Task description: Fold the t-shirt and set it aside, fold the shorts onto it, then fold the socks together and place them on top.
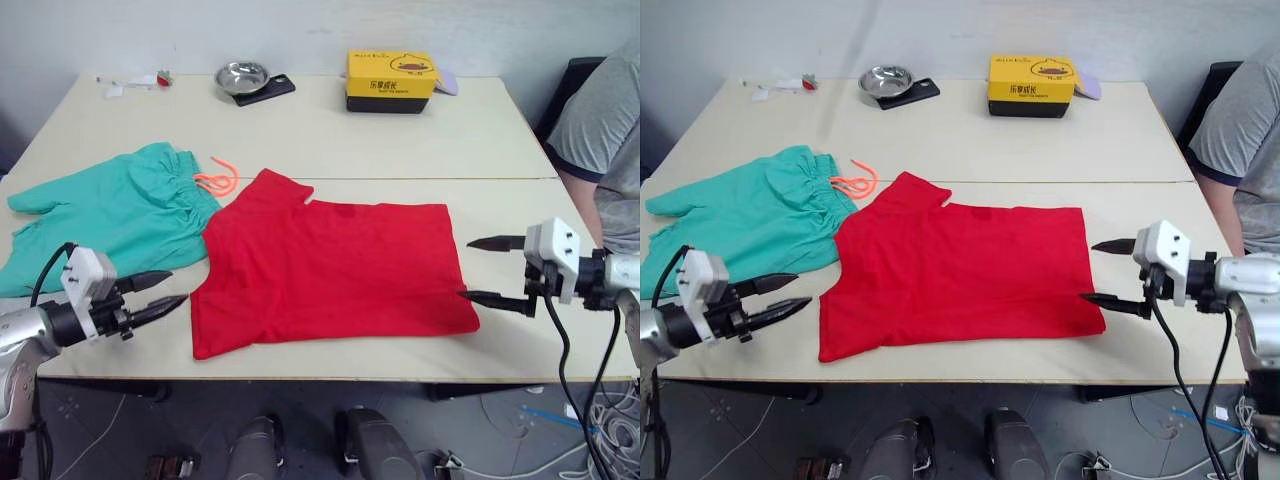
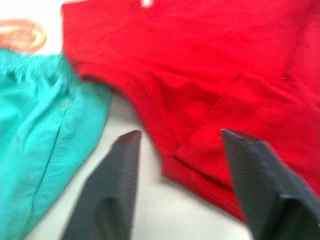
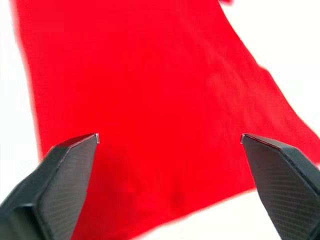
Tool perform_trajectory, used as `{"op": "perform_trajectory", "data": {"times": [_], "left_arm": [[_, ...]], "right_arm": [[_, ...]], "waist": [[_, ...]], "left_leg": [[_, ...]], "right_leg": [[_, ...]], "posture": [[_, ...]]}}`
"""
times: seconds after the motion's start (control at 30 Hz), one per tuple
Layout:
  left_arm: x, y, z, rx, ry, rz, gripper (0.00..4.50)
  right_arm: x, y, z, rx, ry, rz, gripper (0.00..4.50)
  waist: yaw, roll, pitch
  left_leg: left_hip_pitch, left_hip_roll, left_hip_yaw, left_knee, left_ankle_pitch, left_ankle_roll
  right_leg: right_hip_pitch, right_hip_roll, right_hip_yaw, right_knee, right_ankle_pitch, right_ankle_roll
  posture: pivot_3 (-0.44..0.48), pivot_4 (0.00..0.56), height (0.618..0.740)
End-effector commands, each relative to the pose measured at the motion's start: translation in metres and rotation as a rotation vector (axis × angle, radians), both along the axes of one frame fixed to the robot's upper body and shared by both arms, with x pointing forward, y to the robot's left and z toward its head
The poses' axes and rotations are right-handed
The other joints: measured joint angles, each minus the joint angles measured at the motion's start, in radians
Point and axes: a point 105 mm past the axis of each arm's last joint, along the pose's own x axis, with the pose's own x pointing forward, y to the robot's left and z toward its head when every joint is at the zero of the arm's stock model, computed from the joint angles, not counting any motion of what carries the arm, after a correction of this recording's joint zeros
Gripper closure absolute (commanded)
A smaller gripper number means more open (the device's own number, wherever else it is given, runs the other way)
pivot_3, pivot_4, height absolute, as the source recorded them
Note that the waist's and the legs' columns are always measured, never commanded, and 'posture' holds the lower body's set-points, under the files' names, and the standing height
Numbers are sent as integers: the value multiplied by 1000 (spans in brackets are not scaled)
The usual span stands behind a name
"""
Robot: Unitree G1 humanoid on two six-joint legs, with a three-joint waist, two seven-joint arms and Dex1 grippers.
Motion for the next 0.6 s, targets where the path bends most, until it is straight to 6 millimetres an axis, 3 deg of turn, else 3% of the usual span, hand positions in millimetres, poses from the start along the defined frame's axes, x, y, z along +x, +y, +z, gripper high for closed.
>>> {"op": "perform_trajectory", "data": {"times": [0.03,0.1,0.23,0.53,0.6], "left_arm": [[-27,-31,0,92,-43,-212,420],[-32,-42,-7,102,-66,-239,29],[-34,-47,-31,188,-72,-265,29],[-16,-41,-50,286,-80,-227,29],[-13,-40,-51,289,-78,-221,0]], "right_arm": [[-20,15,-5,-12,-2,103,0],[-27,20,-19,-22,23,115,0],[-32,23,-48,-55,73,127,0],[-12,12,-62,-114,45,69,0],[-11,7,-65,-132,52,60,379]], "waist": [[1,0,0],[3,0,0],[6,0,0],[2,0,0],[3,0,0]], "left_leg": [[0,0,0,0,0,0],[0,-1,0,0,-1,1],[2,-1,0,1,0,1],[1,-1,0,1,2,3],[1,-1,0,1,2,3]], "right_leg": [[1,0,0,-1,0,0],[1,-1,0,-1,0,0],[2,-1,1,-1,1,1],[1,-1,1,-1,2,-1],[1,-1,1,-1,2,-1]], "posture": [[0,150,740],[0,150,740],[0,150,740],[0,150,740],[0,150,740]]}}
